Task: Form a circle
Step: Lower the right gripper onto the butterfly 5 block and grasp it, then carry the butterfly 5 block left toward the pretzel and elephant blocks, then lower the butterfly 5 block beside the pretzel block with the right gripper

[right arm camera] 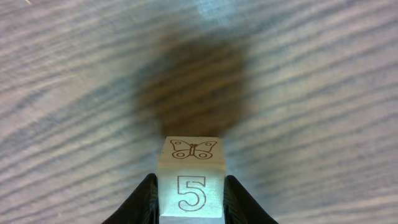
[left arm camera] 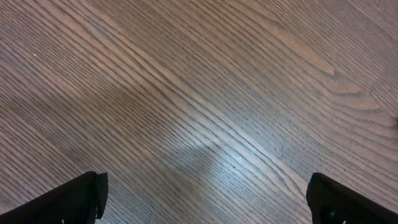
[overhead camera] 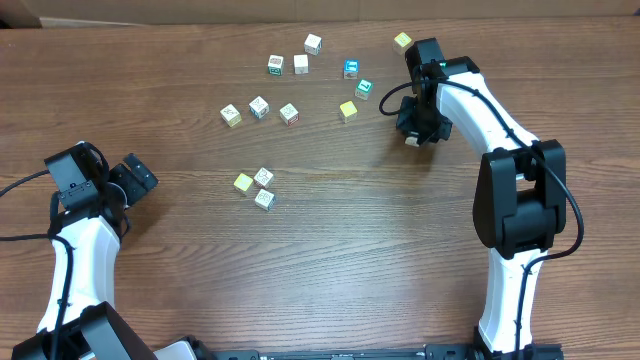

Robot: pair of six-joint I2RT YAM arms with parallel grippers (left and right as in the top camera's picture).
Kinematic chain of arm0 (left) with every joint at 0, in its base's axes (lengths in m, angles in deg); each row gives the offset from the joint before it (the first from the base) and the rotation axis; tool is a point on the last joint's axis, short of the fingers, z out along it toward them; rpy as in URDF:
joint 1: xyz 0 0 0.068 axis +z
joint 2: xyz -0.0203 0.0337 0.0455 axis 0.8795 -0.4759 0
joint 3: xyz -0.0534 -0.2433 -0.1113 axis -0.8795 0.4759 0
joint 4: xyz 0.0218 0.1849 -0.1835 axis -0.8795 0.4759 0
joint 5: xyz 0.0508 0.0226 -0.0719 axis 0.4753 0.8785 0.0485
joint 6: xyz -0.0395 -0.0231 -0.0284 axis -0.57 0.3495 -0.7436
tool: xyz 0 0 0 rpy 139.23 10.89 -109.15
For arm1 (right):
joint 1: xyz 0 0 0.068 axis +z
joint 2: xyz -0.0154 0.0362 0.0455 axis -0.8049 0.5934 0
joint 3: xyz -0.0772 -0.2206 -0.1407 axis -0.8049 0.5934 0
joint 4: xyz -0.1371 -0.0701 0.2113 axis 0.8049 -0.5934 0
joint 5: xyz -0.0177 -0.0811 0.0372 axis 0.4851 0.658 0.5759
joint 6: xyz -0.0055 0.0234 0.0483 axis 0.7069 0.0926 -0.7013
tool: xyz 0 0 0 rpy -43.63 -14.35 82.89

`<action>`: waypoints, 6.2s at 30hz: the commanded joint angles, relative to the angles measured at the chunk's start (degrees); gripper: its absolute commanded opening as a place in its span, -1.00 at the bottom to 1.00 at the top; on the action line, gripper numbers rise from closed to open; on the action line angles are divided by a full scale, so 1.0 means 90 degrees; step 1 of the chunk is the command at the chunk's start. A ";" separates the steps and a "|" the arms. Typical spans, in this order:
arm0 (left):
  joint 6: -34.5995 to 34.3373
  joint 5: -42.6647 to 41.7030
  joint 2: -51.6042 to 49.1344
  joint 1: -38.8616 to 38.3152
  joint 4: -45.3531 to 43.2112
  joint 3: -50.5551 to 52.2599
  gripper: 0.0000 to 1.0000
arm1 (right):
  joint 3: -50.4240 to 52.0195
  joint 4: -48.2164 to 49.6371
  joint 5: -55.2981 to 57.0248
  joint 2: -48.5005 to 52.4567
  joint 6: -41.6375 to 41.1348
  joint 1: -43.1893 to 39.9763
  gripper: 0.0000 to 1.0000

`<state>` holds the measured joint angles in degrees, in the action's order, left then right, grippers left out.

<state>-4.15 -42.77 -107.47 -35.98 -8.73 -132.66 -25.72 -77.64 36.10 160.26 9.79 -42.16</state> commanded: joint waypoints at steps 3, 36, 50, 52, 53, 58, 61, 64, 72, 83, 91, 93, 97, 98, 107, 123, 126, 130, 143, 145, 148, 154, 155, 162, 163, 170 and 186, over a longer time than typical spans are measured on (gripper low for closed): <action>-0.0058 -0.0022 0.0097 0.0022 -0.0007 0.0015 0.99 | -0.0699 -0.0396 0.0068 -0.0034 0.0172 0.0036 -0.58; -0.0058 -0.0022 0.0097 0.0022 -0.0007 0.0015 0.99 | -0.1418 -0.0372 -0.0010 -0.0721 0.0185 0.4136 -0.60; -0.0058 -0.0022 0.0097 0.0022 -0.0007 0.0015 0.99 | -0.1409 0.0148 -0.0352 -0.0719 0.0187 0.4607 -0.66; -0.0058 -0.0022 0.0097 0.0022 -0.0007 0.0015 0.99 | -0.1409 0.0148 -0.0342 -0.0719 0.0194 0.4631 -0.66; -0.0058 -0.0022 0.0097 0.0022 -0.0007 0.0015 0.99 | -0.1409 0.0148 -0.0342 -0.0719 0.0192 0.4634 -0.66; -0.0058 -0.0019 0.0097 0.0022 -0.0007 0.0015 0.99 | -0.1409 0.0087 0.0112 -0.0719 0.0187 0.4619 -0.66; -0.0058 -0.0022 0.0097 0.0022 -0.0005 0.0015 0.99 | -0.1409 -0.0097 0.0644 -0.0719 0.0177 0.4517 -0.66; -0.0058 -0.0022 0.0097 0.0022 -0.0007 0.0015 0.99 | -0.1409 -0.0253 0.0753 -0.0719 0.0131 0.4352 -0.66; -0.0058 -0.0022 0.0097 0.0022 -0.0007 0.0015 0.99 | -0.1409 -0.0503 -0.0289 -0.0719 0.0168 0.3825 -0.67; -0.0058 -0.0022 0.0097 0.0022 -0.0007 0.0015 0.99 | -0.1404 -0.0279 -0.0374 -0.0712 0.0624 0.4345 -0.67; -0.0058 -0.0022 0.0097 0.0022 -0.0007 0.0015 0.99 | -0.1401 0.0007 -0.0357 -0.0503 0.1032 0.4976 -0.67; -0.0058 -0.0022 0.0097 0.0022 -0.0005 0.0015 0.99 | -0.1401 0.0100 -0.0352 -0.0396 0.1137 0.5085 -0.66; -0.0058 -0.0022 0.0097 0.0022 -0.0007 0.0015 0.99 | -0.1401 0.0376 -0.0342 -0.0240 0.1576 0.5343 -0.64; -0.0058 -0.0022 0.0097 0.0022 -0.0007 0.0015 0.99 | -0.1401 0.0435 -0.0345 -0.0206 0.1690 0.5401 -0.63; -0.0058 -0.0022 0.0097 0.0022 -0.0007 0.0015 0.99 | -0.1401 0.0503 0.0665 0.0308 0.2033 0.5727 -0.60; -0.0058 -0.0022 0.0097 0.0022 -0.0007 0.0015 0.99 | -0.1222 0.0777 0.0639 0.0469 0.2033 0.5600 -0.61; -0.0058 -0.0022 0.0097 0.0022 -0.0007 0.0015 1.00 | -0.1022 0.1003 0.0639 0.0469 0.2033 0.5600 -0.61; -0.0058 -0.0022 0.0097 0.0022 -0.0007 0.0015 0.99 | -0.0928 0.1171 0.0641 0.0469 0.2033 0.5595 -0.61; -0.0058 -0.0022 0.0097 0.0022 -0.0007 0.0015 0.99 | -0.0928 0.0908 0.0639 0.0469 0.2030 0.5455 -0.53; -0.0058 -0.0019 0.0097 0.0022 -0.0007 0.0015 0.99 | -0.0928 0.0908 0.0636 0.0469 0.2030 0.5433 -0.53; -0.0058 -0.0022 0.0097 0.0022 -0.0007 0.0015 0.99 | -0.0928 0.0908 0.0634 0.0469 0.2030 0.5435 -0.53; -0.0058 -0.0022 0.0097 0.0022 -0.0007 0.0015 0.99 | -0.0899 0.0903 0.0585 0.0469 0.2030 0.5435 -0.50; -0.0058 -0.0022 0.0097 0.0022 -0.0007 0.0015 0.99 | -0.0899 0.0884 0.0583 0.0469 0.2030 0.5435 -0.50; -0.0058 -0.0022 0.0097 0.0022 -0.0007 0.0015 0.99 | -0.0899 0.0855 0.0585 0.0478 0.2030 0.5435 -0.49; -0.0058 -0.0022 0.0097 0.0022 -0.0007 0.0015 0.99 | -0.0899 0.0855 0.0585 0.0478 0.2030 0.5435 -0.47; -0.0058 -0.0022 0.0097 0.0022 -0.0007 0.0015 0.99 | -0.0899 0.0852 0.0583 0.0478 0.2030 0.5435 -0.43; -0.0058 -0.0022 0.0097 0.0022 -0.0007 0.0015 0.99 | -0.0899 0.0862 0.0563 0.0532 0.2025 0.5435 -0.43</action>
<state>-4.15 -42.77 -107.47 -35.98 -8.73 -132.66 -34.18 -69.97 41.39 164.24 27.82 6.80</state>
